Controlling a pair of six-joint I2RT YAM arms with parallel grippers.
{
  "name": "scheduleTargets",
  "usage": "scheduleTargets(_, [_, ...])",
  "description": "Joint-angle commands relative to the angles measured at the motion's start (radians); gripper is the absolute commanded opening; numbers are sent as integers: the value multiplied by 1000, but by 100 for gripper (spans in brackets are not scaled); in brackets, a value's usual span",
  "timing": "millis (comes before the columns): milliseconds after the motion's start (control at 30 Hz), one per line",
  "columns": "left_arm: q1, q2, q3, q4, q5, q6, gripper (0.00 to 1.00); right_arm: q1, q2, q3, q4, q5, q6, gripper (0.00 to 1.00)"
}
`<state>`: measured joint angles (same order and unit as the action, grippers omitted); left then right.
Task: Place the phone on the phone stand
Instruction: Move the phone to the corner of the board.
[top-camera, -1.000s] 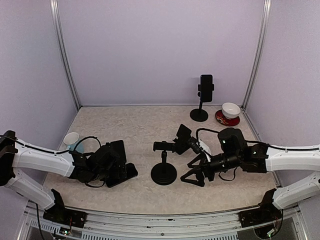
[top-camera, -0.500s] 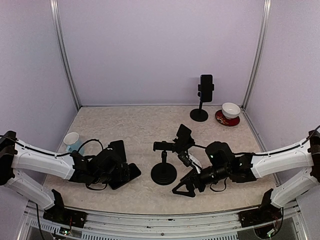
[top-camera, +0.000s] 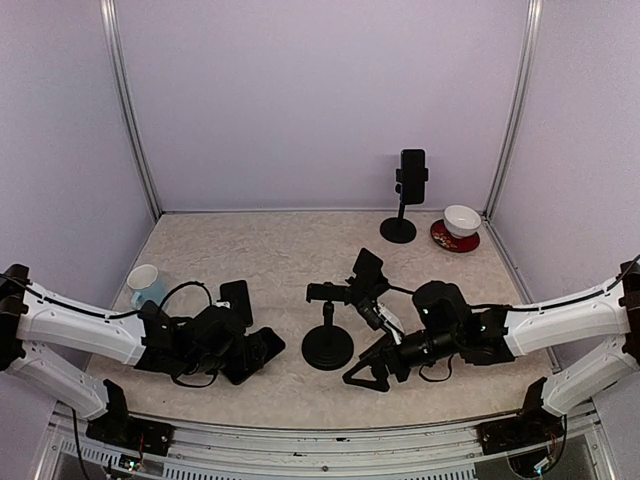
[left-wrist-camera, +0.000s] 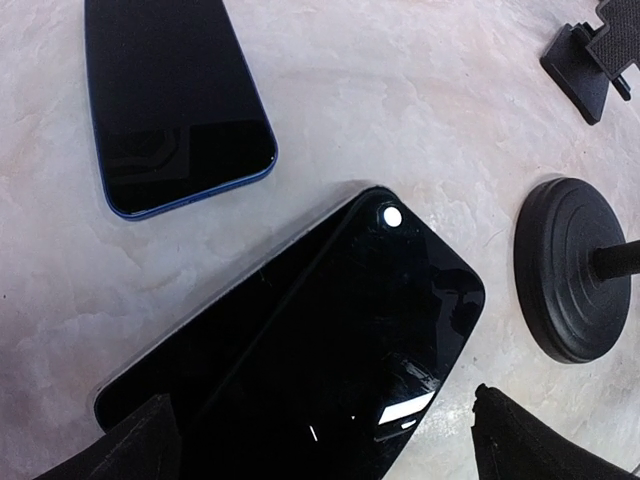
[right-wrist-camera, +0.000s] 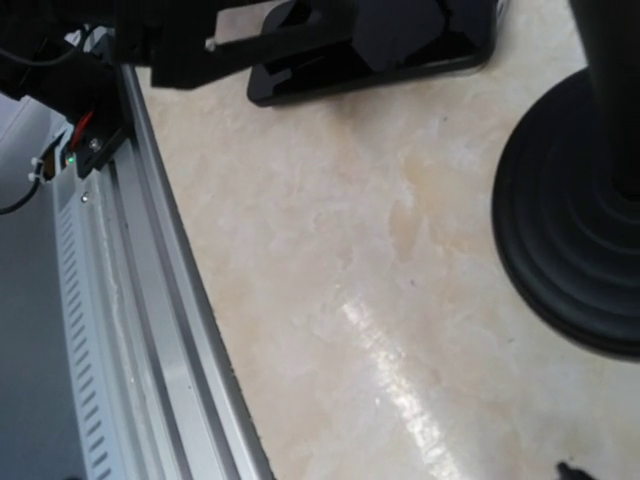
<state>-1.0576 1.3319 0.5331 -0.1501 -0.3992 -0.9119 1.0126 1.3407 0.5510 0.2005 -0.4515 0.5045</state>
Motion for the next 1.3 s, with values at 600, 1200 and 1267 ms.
scheduleTargets(600, [-200,417,293,-299,-207,53,99,6,-86,74,-129,85,-119,100])
scheduleTargets(1200, [-179,357,244,-227,-44,202,99,-10,-109,83,-154,98,-137,100])
scheduleTargets(1267, [-159,329,212,-192,5,217,99,-11,-109,84,-159,99,-139,100])
